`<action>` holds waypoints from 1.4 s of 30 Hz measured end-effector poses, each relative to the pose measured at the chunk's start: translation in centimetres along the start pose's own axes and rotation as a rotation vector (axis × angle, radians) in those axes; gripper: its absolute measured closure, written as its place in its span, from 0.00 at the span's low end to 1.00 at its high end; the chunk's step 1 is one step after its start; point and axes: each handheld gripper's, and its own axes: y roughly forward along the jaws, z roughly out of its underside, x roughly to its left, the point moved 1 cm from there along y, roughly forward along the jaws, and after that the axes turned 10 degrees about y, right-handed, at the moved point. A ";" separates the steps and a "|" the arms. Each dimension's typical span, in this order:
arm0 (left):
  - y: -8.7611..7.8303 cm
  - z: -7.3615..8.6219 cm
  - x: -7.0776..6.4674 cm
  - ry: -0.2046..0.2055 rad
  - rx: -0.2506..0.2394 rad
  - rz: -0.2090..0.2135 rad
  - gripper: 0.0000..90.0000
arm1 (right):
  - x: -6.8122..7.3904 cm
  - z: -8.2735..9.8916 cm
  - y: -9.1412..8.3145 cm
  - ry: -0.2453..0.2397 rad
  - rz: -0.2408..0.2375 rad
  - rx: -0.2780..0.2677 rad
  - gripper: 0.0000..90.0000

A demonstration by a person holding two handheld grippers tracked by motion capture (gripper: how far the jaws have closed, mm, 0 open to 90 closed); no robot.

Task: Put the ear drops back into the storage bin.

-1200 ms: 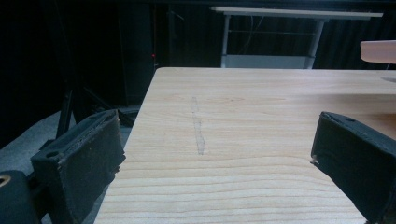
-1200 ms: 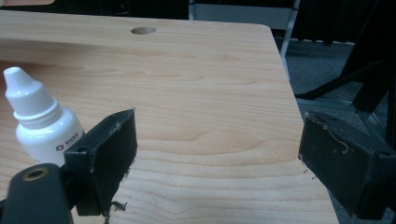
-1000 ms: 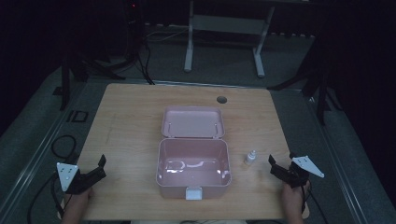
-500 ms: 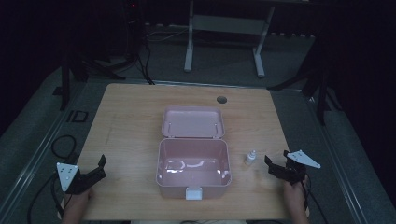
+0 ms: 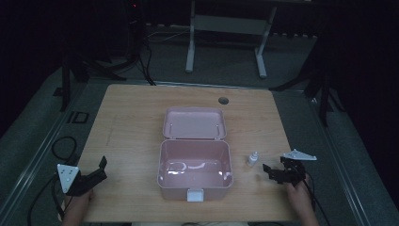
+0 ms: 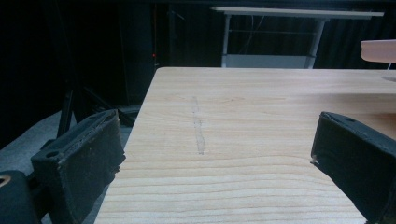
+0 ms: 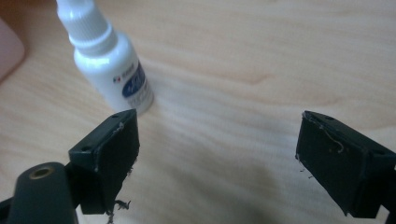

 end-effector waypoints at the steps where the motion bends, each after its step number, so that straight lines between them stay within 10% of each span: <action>1: 0.0 0.0 0.0 0.000 -0.001 0.000 0.03 | 0.1 -0.1 0.0 -0.009 0.001 0.032 0.14; 12: 0.0 0.0 0.0 0.001 -0.001 0.000 0.03 | 0.6 -1.2 -0.2 -0.002 -0.007 0.296 0.14; 42: 0.0 0.0 0.0 0.002 0.000 -0.001 0.03 | 1.9 -1.3 -1.0 -0.209 0.005 0.797 0.15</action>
